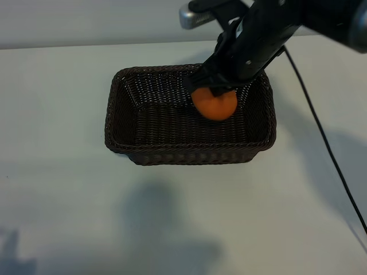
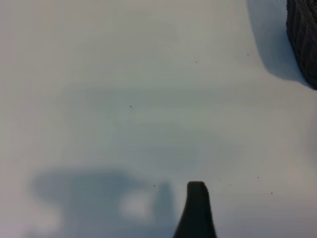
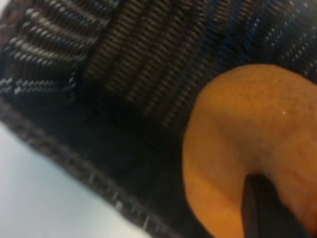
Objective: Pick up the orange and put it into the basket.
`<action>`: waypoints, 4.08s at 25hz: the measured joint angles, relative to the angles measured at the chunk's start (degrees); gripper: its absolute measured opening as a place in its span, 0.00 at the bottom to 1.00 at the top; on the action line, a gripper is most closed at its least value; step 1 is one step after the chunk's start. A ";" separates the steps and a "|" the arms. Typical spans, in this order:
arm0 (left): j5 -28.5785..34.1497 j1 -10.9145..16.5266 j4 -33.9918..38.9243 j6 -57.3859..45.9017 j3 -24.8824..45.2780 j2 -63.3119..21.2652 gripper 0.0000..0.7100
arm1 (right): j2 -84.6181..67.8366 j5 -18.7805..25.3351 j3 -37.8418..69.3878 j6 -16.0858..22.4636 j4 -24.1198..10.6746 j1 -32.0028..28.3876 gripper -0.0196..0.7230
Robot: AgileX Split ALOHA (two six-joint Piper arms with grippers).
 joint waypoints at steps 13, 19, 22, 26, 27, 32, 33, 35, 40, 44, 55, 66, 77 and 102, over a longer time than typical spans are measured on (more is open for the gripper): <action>0.00 0.00 0.00 0.00 0.00 0.00 0.83 | 9.22 -3.28 -0.52 -3.61 0.12 0.00 0.12; 0.00 -0.21 0.00 0.00 0.00 0.00 0.83 | 9.25 -2.42 -0.52 -4.25 0.29 0.00 0.19; 0.00 -1.04 0.00 0.00 0.00 0.00 0.83 | 9.25 -1.78 -0.52 -4.25 0.29 0.00 0.38; 0.00 -1.74 0.00 -0.14 0.00 0.00 0.83 | 9.11 -1.83 -0.52 -4.06 0.62 0.00 0.76; 0.00 -1.74 0.00 -0.14 0.00 0.00 0.83 | 9.06 -1.83 -0.52 -3.98 0.85 0.00 0.85; 0.00 -1.74 0.00 -0.14 0.00 0.00 0.83 | 7.32 -1.78 -0.52 -3.77 1.36 0.00 0.97; 0.00 -1.74 0.00 -0.14 0.00 0.00 0.83 | 6.60 -1.72 -0.61 -3.67 1.17 0.00 0.97; 0.00 -1.74 0.00 -0.14 0.00 0.00 0.83 | 5.44 -1.01 -1.52 -3.09 -0.22 0.00 0.95; 0.00 -1.74 0.00 -0.14 0.00 0.00 0.83 | 2.99 2.85 -8.01 1.44 -6.70 -1.56 0.87; 0.00 -1.74 0.00 -0.14 0.00 0.00 0.83 | 2.67 7.01 -12.44 2.07 -8.31 -6.53 0.84; 0.00 -1.74 0.00 -0.09 0.00 0.00 0.83 | 2.67 10.84 -14.29 -0.93 -9.15 -26.23 0.83; 0.00 -1.74 0.00 0.14 0.00 0.00 0.83 | 2.61 11.87 -14.29 -2.66 -9.28 -36.10 0.83; 0.00 -1.74 0.00 0.08 0.00 0.00 0.83 | -6.67 16.86 -14.29 -2.66 -8.70 -39.03 0.83; 0.00 -1.74 0.00 0.04 0.00 0.00 0.83 | -42.37 19.44 -9.10 -2.54 -8.01 -39.29 0.83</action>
